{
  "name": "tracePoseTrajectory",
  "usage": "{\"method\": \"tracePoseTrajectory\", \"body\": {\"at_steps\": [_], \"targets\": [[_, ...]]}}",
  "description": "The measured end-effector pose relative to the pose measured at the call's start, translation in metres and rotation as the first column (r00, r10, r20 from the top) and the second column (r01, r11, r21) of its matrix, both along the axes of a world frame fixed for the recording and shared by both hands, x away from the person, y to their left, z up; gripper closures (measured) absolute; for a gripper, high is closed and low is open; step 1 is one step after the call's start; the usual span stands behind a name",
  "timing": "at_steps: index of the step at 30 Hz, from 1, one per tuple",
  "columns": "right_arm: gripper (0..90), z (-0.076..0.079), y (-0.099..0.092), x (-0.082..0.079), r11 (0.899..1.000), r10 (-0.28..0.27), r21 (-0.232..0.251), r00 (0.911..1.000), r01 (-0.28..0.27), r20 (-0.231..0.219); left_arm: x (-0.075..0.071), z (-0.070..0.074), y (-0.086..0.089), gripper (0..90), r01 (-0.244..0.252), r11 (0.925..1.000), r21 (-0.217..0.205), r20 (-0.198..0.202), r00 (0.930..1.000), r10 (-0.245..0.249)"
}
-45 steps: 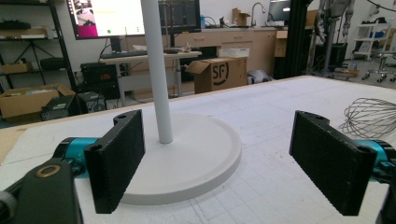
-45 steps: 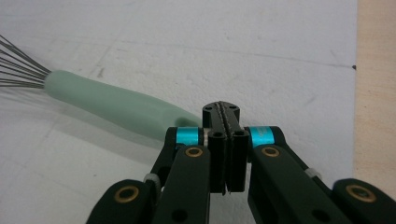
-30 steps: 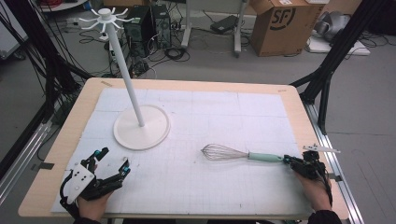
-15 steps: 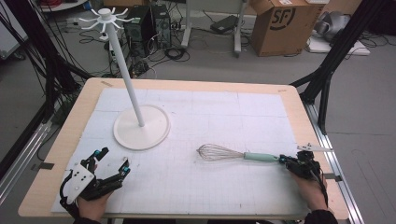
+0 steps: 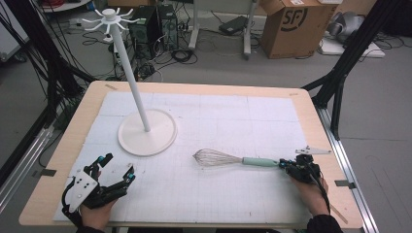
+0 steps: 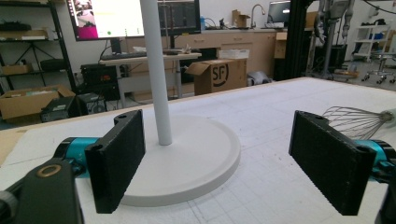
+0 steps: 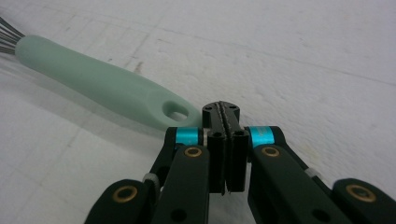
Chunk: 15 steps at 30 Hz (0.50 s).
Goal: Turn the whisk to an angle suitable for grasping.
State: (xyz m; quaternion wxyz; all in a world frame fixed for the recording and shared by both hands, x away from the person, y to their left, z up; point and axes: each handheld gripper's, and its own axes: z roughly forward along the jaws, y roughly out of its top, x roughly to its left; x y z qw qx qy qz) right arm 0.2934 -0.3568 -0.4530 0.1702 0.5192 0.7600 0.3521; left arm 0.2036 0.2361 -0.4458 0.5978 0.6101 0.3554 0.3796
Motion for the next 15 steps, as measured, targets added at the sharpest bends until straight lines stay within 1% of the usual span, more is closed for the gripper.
{"method": "tracePoseTrajectory", "body": {"at_steps": [1,3,4,5,7,11,13,15], "targets": [[89.8,0.000,0.000,0.000,1.000,0.000,0.000,1.0000,0.000,0.000,0.000,0.000,0.000,19.0,0.000,1.0000,0.002,-0.001,1.0000,0.000],[89.7,0.000,0.009,0.003,1.000,0.015,-0.001,0.9999,-0.015,0.003,0.000,0.000,0.000,19.0,-0.001,1.0000,0.001,0.000,1.0000,0.001],[89.7,0.000,0.009,0.003,1.000,0.015,-0.001,0.9999,-0.015,0.003,0.000,0.000,0.000,19.0,-0.001,1.0000,0.001,-0.002,1.0000,0.001],[89.7,0.000,0.016,0.005,1.000,0.028,-0.010,0.9996,-0.028,0.004,0.000,0.000,0.001,19.0,-0.002,1.0000,-0.001,-0.002,1.0000,0.002],[89.7,0.000,0.018,0.006,0.999,0.033,-0.005,0.9995,-0.032,0.005,0.000,0.000,0.001,19.0,-0.003,1.0000,-0.005,-0.001,1.0000,0.003],[89.7,0.000,0.030,0.010,0.999,0.049,-0.009,0.9988,-0.049,0.006,-0.001,0.000,0.001,19.0,-0.002,1.0000,-0.007,0.001,1.0000,0.002],[89.7,0.000,0.033,0.010,0.999,0.047,-0.006,0.9989,-0.047,0.003,-0.001,0.000,0.001,19.0,-0.003,1.0000,-0.005,0.002,1.0000,0.003],[89.7,-0.001,0.037,0.010,0.999,0.048,-0.014,0.9988,-0.048,0.012,-0.001,0.000,0.001,19.1,-0.004,1.0000,-0.007,0.002,1.0000,0.004]]}}
